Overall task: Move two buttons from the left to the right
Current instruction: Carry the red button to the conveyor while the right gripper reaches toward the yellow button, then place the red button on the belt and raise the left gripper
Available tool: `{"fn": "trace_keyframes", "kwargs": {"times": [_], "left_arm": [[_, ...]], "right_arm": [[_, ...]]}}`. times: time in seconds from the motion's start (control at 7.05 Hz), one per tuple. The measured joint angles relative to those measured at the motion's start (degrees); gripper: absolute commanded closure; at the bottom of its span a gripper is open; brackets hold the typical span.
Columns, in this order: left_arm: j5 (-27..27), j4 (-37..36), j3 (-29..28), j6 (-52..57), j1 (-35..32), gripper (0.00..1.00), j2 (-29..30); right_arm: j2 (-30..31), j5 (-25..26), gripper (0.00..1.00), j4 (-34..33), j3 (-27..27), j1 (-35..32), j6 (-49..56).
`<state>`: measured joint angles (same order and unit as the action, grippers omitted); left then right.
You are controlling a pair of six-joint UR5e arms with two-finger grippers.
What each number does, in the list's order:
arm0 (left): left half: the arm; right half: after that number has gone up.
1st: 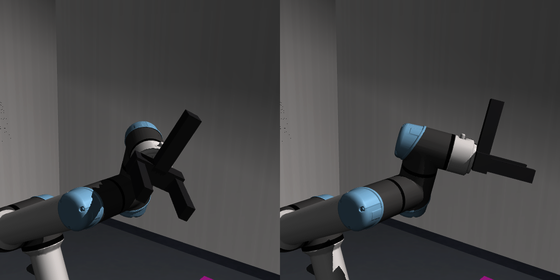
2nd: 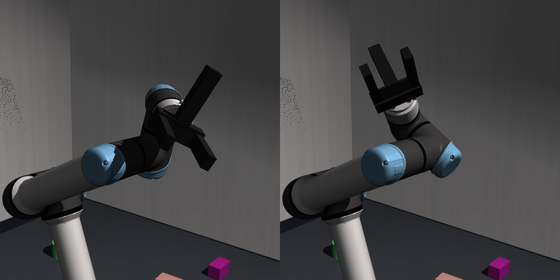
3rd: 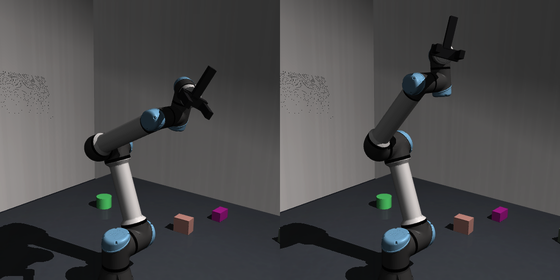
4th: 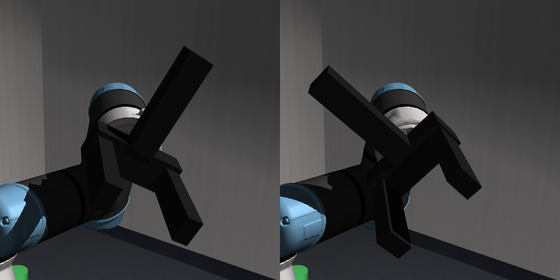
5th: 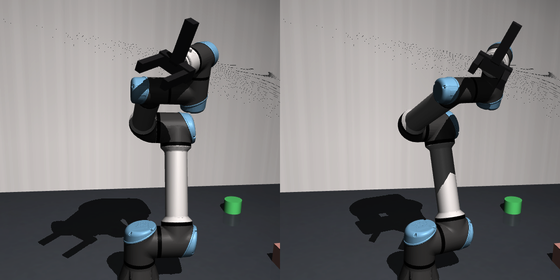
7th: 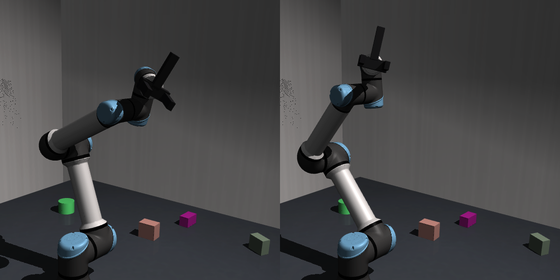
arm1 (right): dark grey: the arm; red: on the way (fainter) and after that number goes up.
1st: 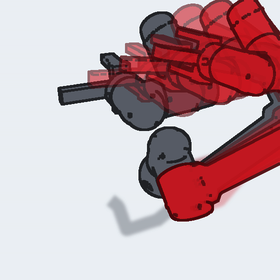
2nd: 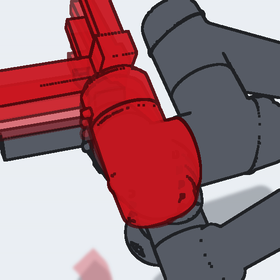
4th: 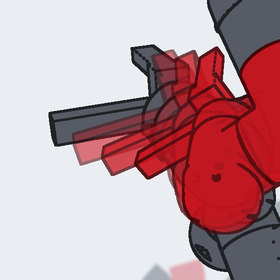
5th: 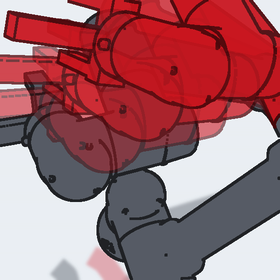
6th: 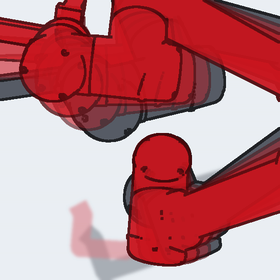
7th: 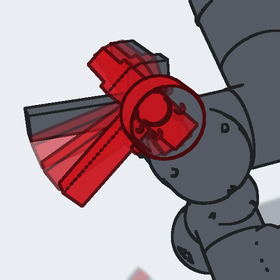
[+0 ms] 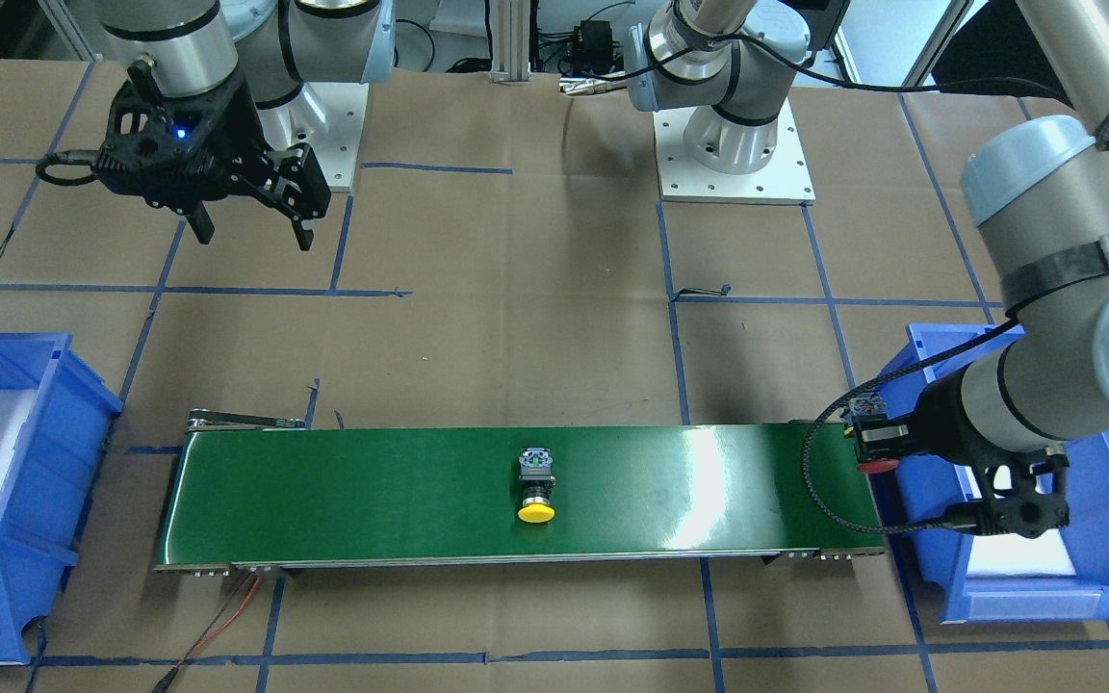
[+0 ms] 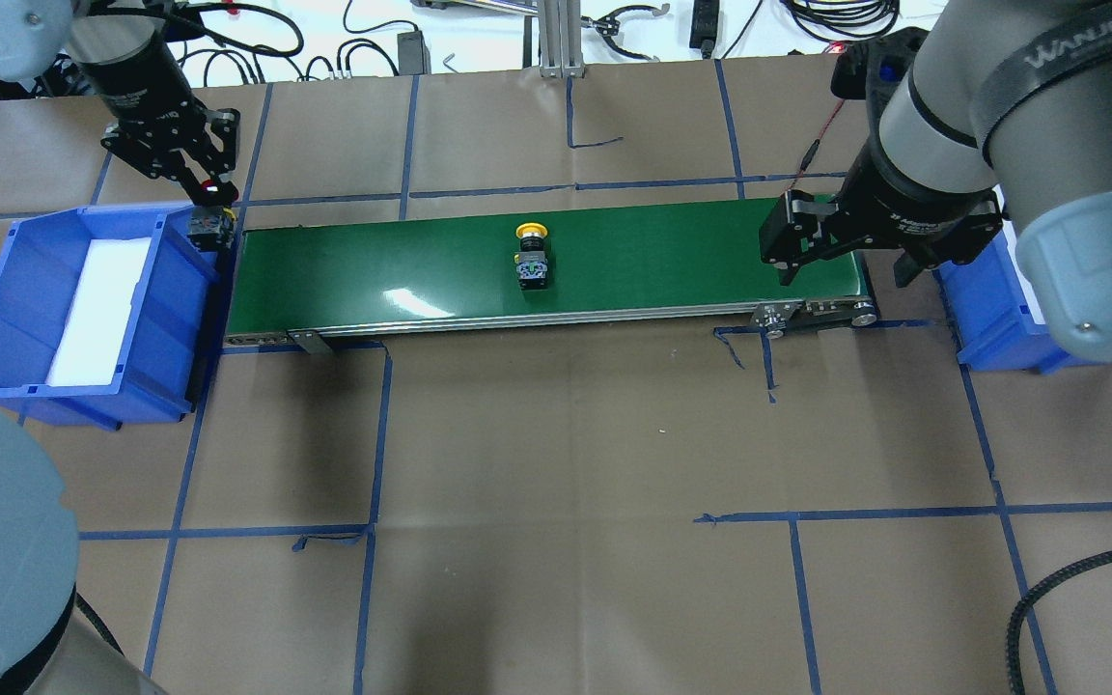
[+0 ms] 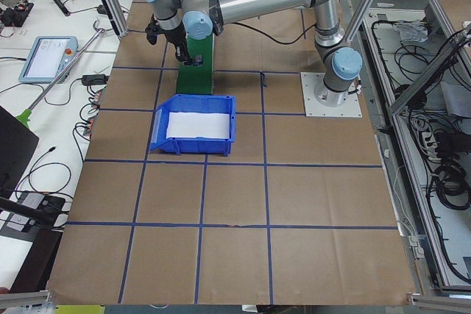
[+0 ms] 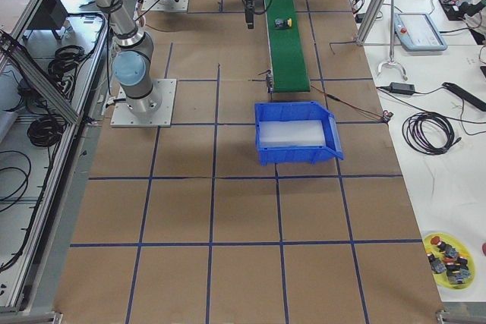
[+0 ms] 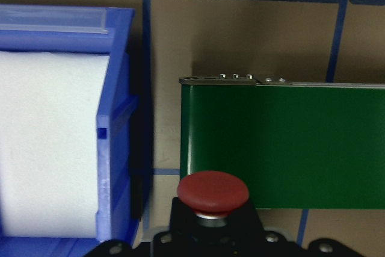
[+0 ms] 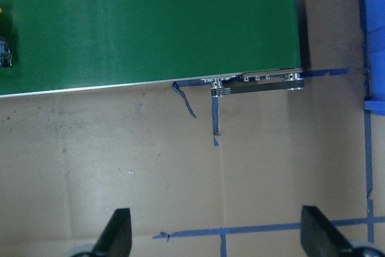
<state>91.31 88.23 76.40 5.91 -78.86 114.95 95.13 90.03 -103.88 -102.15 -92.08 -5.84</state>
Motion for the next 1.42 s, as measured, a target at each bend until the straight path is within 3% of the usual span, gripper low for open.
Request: {"fn": "trace_keyframes", "kwargs": {"times": [0.71,1.28,1.42], "left_arm": [[0.4,-17.6,9.2,3.5,0.1,1.0,2.4],[0.6,-20.4,10.4,4.2,0.1,1.0,2.5],[0.6,-20.2,10.7,3.9,0.0,0.85,1.9]], "right_arm": [[-11.9,-3.6,0.0,-12.1,-0.4,0.0,-0.2],[-16.1,-3.3,0.0,-15.6,-0.5,0.4,-0.2],[-16.6,-3.1,0.0,-15.8,-0.4,0.6,-0.2]]}}
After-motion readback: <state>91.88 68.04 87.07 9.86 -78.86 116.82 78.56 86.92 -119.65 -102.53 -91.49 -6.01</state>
